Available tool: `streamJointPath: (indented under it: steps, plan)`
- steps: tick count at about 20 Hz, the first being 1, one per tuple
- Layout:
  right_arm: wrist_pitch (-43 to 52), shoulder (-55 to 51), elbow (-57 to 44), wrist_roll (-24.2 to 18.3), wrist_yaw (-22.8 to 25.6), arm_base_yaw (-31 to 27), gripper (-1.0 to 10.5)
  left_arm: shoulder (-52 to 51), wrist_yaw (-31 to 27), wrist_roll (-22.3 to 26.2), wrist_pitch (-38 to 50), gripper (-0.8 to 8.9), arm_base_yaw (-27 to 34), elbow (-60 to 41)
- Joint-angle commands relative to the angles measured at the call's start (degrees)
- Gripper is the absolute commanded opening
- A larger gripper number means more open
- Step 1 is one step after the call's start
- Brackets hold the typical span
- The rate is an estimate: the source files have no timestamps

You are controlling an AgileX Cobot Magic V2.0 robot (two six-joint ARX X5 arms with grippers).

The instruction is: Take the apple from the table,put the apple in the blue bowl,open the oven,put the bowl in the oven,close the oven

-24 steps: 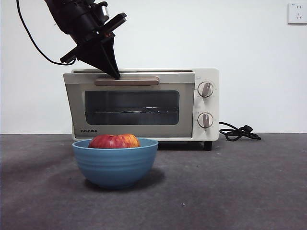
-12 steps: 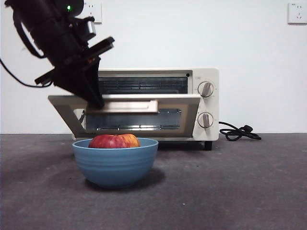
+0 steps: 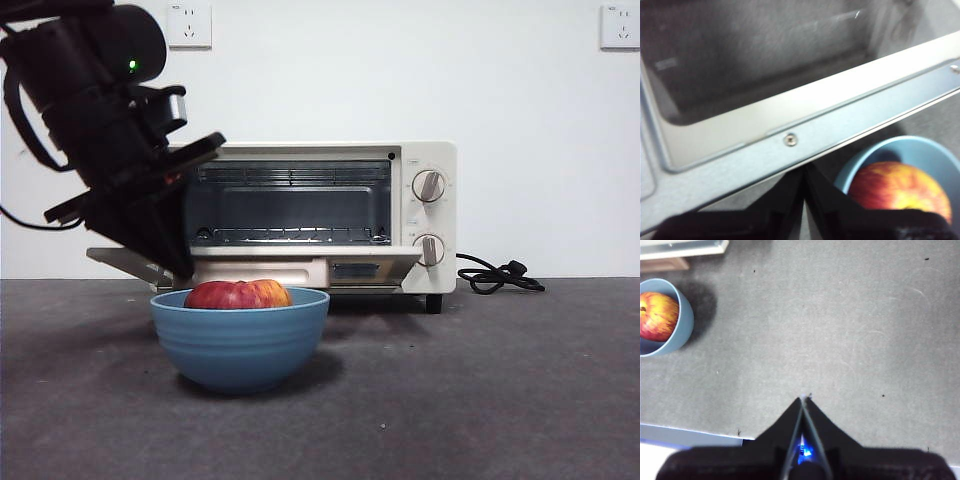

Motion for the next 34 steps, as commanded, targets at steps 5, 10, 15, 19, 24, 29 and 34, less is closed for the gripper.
streamJointPath:
  steps: [5,10,15,19,24,29,34]
  plan:
    - [0.55,-0.07,-0.31,-0.39,-0.13,0.04,0.0,0.46,-1.57,-1.18,2.67,-0.07,0.76,-0.61]
    - [0.52,-0.07,-0.31,-0.39,-0.13,0.04,0.0,0.46,-1.64,0.52,1.60,-0.07,0.79,-1.42]
    - [0.52,-0.07,-0.31,-0.39,-0.15,0.04,0.0,0.46,-1.66,1.55,1.36,-0.07,0.66,-1.86]
    - [0.52,-0.02,-0.31,-0.37,-0.15,0.04,0.0,-0.31,0.11,1.90,-0.63,-0.07,0.66,-1.90]
    - [3.93,3.39,-0.31,-0.28,-6.45,0.07,0.0,-9.70,1.38,3.30,-5.01,-0.07,0.07,-1.90]
    - [14.86,14.19,0.31,4.74,-13.62,5.25,0.0,-24.15,0.92,4.46,-14.38,-0.06,0.09,-1.90]
    - [16.74,30.36,8.57,5.77,-8.44,16.41,0.1,-34.86,0.92,4.83,-23.78,-0.06,0.07,-1.90]
